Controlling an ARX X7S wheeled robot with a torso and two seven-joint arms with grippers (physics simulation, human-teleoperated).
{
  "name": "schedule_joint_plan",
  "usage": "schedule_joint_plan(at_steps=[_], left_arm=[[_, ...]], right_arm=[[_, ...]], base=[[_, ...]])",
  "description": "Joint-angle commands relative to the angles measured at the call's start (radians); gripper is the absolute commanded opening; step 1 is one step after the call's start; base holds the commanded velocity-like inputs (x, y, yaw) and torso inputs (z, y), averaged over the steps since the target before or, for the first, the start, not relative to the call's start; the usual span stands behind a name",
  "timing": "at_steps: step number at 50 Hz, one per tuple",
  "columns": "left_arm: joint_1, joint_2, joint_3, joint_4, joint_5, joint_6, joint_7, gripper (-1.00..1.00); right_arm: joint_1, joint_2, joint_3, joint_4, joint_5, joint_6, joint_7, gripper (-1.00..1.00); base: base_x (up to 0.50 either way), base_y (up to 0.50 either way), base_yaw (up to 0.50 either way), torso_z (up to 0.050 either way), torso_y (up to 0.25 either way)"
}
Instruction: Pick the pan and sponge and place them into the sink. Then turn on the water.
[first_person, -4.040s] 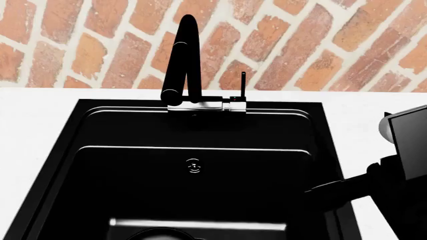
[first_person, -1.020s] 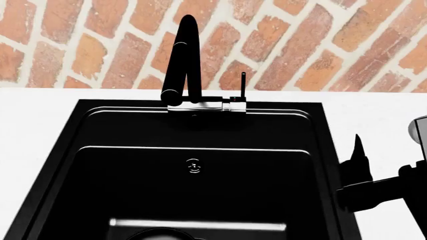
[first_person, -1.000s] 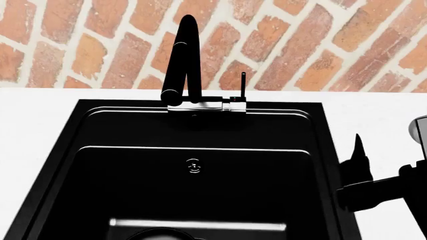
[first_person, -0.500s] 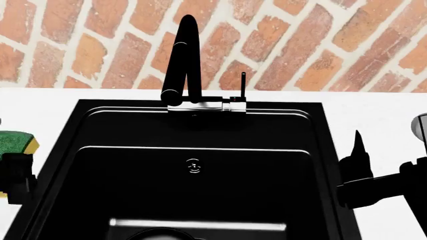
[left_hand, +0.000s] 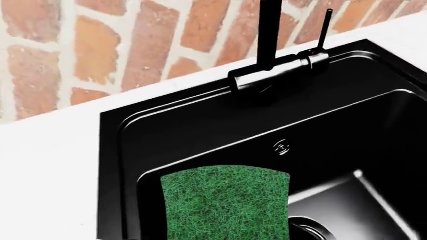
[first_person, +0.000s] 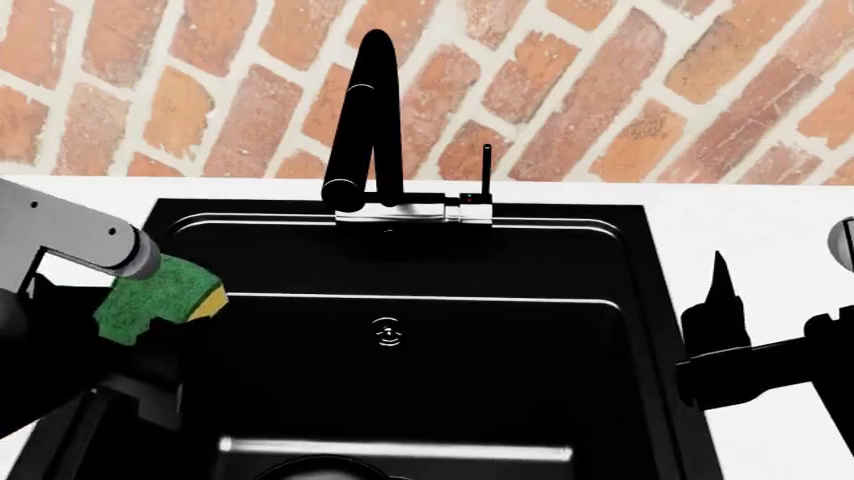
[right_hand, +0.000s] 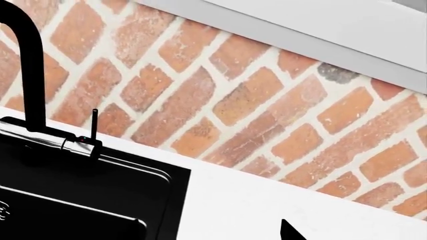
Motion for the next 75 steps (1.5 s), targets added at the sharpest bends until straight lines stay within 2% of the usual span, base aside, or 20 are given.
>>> schedule_joint_plan(at_steps=[1, 20, 29, 45, 47, 64, 75], left_arm=[[-0.014, 0.041, 0.073, 0.021, 0.010, 0.014, 0.026, -1.00], [-0.001, 0.118, 0.178, 0.022, 0.054, 0.058, 0.075, -1.00], [0.032, 0.126, 0.213, 0.008, 0.090, 0.101, 0.118, -1.00], [0.019, 0.173, 0.317, -0.136, 0.220, 0.186, 0.219, -1.00], [0.033, 0.196, 0.366, -0.201, 0.285, 0.251, 0.276, -1.00], [0.033, 0.244, 0.411, -0.289, 0.331, 0.306, 0.316, -1.00], [0.059, 0.227, 0.451, -0.293, 0.359, 0.322, 0.331, -1.00]], right_arm=[[-0.004, 0.003, 0.003, -0.006, 0.003, 0.001, 0.004, 1.00], [-0.032, 0.004, 0.011, 0.000, -0.002, -0.023, -0.003, 1.00], [-0.021, -0.008, 0.008, 0.006, -0.003, -0.024, -0.007, 1.00], [-0.053, 0.001, 0.022, -0.002, 0.007, -0.037, -0.004, 1.00], [-0.074, 0.002, 0.028, 0.001, 0.000, -0.054, -0.005, 1.00], [-0.097, -0.004, 0.029, 0.005, -0.007, -0.068, -0.008, 1.00], [-0.107, -0.008, 0.029, 0.010, -0.013, -0.079, -0.012, 1.00]], base=[[0.00, 0.00, 0.00, 0.000, 0.000], [0.00, 0.00, 0.00, 0.000, 0.000], [0.00, 0.00, 0.00, 0.000, 0.000], [0.00, 0.00, 0.00, 0.000, 0.000], [0.00, 0.00, 0.00, 0.000, 0.000], [0.00, 0.00, 0.00, 0.000, 0.000], [0.00, 0.00, 0.00, 0.000, 0.000]])
